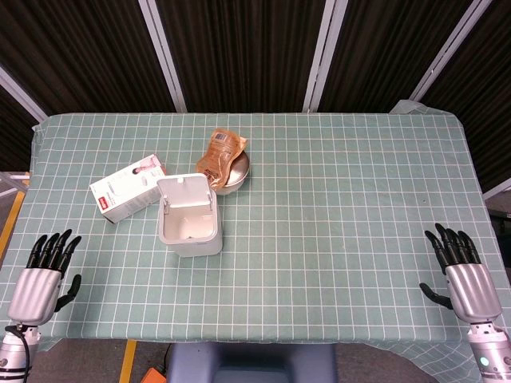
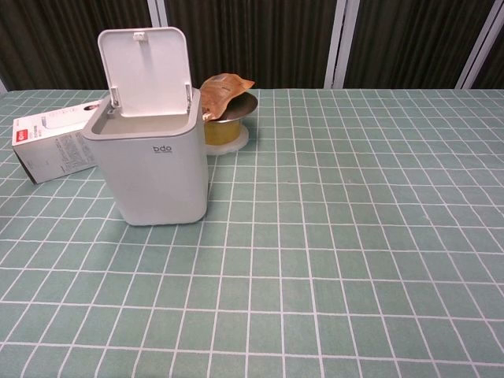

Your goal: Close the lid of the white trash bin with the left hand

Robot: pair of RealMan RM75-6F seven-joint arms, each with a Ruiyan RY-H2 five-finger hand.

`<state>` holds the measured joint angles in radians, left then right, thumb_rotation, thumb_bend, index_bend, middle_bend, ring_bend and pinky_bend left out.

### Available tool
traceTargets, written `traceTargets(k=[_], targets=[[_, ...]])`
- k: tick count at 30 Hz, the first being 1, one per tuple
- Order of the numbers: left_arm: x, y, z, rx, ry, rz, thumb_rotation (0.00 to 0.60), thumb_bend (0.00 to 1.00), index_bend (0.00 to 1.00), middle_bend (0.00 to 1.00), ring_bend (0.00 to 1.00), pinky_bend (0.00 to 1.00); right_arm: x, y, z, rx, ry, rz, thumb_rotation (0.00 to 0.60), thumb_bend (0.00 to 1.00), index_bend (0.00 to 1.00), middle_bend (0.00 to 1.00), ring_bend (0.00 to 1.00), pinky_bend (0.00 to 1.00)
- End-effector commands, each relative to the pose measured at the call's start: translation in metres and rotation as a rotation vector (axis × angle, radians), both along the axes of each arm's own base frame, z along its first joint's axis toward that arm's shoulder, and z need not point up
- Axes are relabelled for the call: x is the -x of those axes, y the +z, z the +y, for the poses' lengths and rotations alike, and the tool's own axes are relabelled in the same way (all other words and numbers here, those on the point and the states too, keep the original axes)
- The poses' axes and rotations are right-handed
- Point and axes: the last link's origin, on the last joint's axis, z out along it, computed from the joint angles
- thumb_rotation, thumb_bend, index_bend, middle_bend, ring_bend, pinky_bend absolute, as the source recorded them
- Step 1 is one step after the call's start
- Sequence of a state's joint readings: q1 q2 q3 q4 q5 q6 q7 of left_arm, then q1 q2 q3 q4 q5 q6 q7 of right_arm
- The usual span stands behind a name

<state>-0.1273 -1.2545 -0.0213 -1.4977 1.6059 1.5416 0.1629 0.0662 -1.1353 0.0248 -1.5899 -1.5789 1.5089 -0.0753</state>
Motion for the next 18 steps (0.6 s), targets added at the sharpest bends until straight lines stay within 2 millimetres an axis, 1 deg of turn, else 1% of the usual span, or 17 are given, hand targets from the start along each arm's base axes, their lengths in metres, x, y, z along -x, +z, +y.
traceTargets(k=[1,4,6,7,8,9,10,11,12,13,15,16,18], targets=[[-0.001,-0.004,0.000,0.016,0.002,-0.001,0.600,0.48,0.07,0.00,0.00,0.05,0.000,0.001,0.001,0.005,0.003,-0.004,0.600,0.27,0.00,0.00,0.00,0.00],[-0.007,-0.007,0.003,0.027,-0.017,-0.034,0.600,0.48,0.07,0.00,0.00,0.05,-0.001,0.003,0.003,0.006,0.004,-0.008,0.600,0.27,0.00,0.00,0.00,0.00],[-0.014,-0.006,0.011,0.008,-0.042,-0.067,0.600,0.48,0.07,0.00,0.00,0.08,-0.002,0.005,0.004,0.011,0.009,-0.017,0.600,0.27,0.00,0.00,0.00,0.00],[-0.022,-0.002,0.020,-0.018,-0.074,-0.078,0.600,0.48,0.07,0.00,0.00,0.13,-0.002,0.006,0.005,0.014,0.013,-0.019,0.600,0.27,0.00,0.00,0.00,0.00],[-0.030,0.002,0.028,-0.047,-0.101,-0.088,0.600,0.48,0.07,0.01,0.02,0.20,-0.003,0.007,0.006,0.016,0.018,-0.022,0.600,0.27,0.00,0.00,0.00,0.00],[-0.038,0.006,0.036,-0.078,-0.126,-0.103,0.600,0.48,0.08,0.07,0.08,0.32,-0.003,0.008,0.007,0.019,0.022,-0.027,0.600,0.27,0.00,0.00,0.00,0.00],[-0.051,0.011,0.047,-0.120,-0.164,-0.131,0.600,0.48,0.09,0.20,0.21,0.50,-0.004,0.010,0.009,0.021,0.028,-0.033,0.600,0.27,0.00,0.00,0.00,0.00],[-0.061,0.015,0.056,-0.145,-0.189,-0.159,0.600,0.48,0.10,0.31,0.32,0.62,-0.005,0.011,0.010,0.025,0.036,-0.039,0.600,0.27,0.00,0.00,0.00,0.00],[-0.072,0.018,0.067,-0.160,-0.203,-0.204,0.600,0.49,0.11,0.49,0.48,0.78,-0.006,0.012,0.012,0.028,0.046,-0.042,0.600,0.27,0.00,0.00,0.00,0.00],[-0.081,0.020,0.075,-0.158,-0.204,-0.240,0.600,0.50,0.13,0.69,0.66,0.92,-0.007,0.012,0.013,0.030,0.053,-0.043,0.600,0.27,0.00,0.00,0.00,0.00],[-0.099,0.024,0.092,-0.133,-0.191,-0.304,0.600,0.51,0.15,0.87,0.83,1.00,-0.008,0.012,0.015,0.029,0.062,-0.045,0.600,0.27,0.00,0.00,0.00,0.00],[-0.107,0.025,0.098,-0.117,-0.182,-0.322,0.600,0.51,0.16,0.94,0.90,1.00,-0.008,0.012,0.015,0.027,0.064,-0.045,0.600,0.27,0.00,0.00,0.00,0.00],[-0.124,0.025,0.110,-0.073,-0.160,-0.356,0.600,0.52,0.20,1.00,0.98,1.00,-0.008,0.012,0.015,0.026,0.063,-0.038,0.600,0.27,0.00,0.00,0.00,0.00]])
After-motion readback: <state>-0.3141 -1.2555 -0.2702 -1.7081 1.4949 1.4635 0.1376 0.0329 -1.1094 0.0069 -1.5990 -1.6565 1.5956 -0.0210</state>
